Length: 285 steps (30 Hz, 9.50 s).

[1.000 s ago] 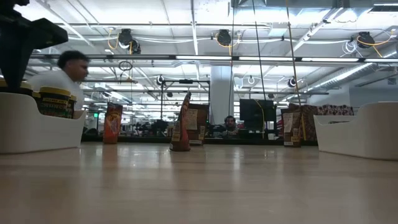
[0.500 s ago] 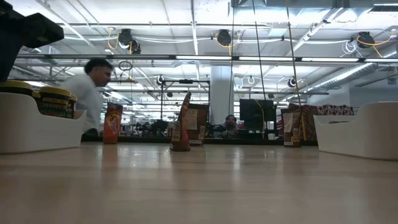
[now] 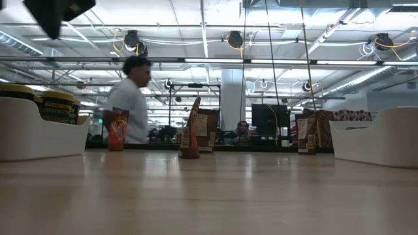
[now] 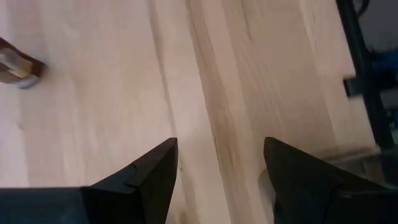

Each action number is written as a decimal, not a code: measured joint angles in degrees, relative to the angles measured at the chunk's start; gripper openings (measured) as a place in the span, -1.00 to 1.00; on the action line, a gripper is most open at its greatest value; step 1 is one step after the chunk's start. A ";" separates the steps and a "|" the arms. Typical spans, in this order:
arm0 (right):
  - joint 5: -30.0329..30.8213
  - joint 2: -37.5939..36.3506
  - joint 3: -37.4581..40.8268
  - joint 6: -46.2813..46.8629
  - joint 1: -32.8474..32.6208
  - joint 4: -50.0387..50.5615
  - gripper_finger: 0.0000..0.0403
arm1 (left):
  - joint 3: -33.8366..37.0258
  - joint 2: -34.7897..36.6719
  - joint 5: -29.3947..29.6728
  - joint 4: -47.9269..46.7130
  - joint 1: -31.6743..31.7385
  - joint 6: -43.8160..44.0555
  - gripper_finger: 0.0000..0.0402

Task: Sort spices by type
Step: Put the bottom orange seasoning bag into the right white bin

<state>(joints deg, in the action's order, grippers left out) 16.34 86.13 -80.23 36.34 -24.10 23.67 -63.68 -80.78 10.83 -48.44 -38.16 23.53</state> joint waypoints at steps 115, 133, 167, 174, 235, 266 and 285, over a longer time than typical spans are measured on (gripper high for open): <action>-33.27 -15.58 12.66 -45.45 45.42 22.84 -1.00 | -24.70 -20.33 10.87 -3.60 35.47 34.68 0.21; -33.27 -15.56 12.66 -43.16 45.40 23.19 -1.00 | -24.37 -25.01 8.90 -4.42 35.46 35.73 0.21; -33.24 -15.54 12.63 -42.07 45.38 22.90 -1.00 | -18.16 -24.99 5.60 0.17 35.83 28.59 -0.95; -33.24 -15.54 12.63 -41.17 45.38 22.90 -1.00 | -19.11 -24.33 4.20 0.61 35.83 26.30 -0.98; -11.36 -41.62 12.59 -25.10 45.51 22.21 -1.00 | -62.24 -55.24 -18.77 36.53 42.73 -20.00 -1.00; -11.44 -40.68 12.59 -23.56 45.48 20.68 -1.00 | -71.05 -66.59 -17.28 36.43 45.38 -28.97 -1.00; -11.47 -40.37 12.59 -24.55 45.48 21.48 -1.00 | -71.03 -68.14 -17.31 38.73 45.69 -28.98 -1.00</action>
<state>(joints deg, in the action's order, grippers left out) 4.86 45.76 -67.64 11.79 21.39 45.15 -134.72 -148.92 -6.48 -9.72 7.53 -5.45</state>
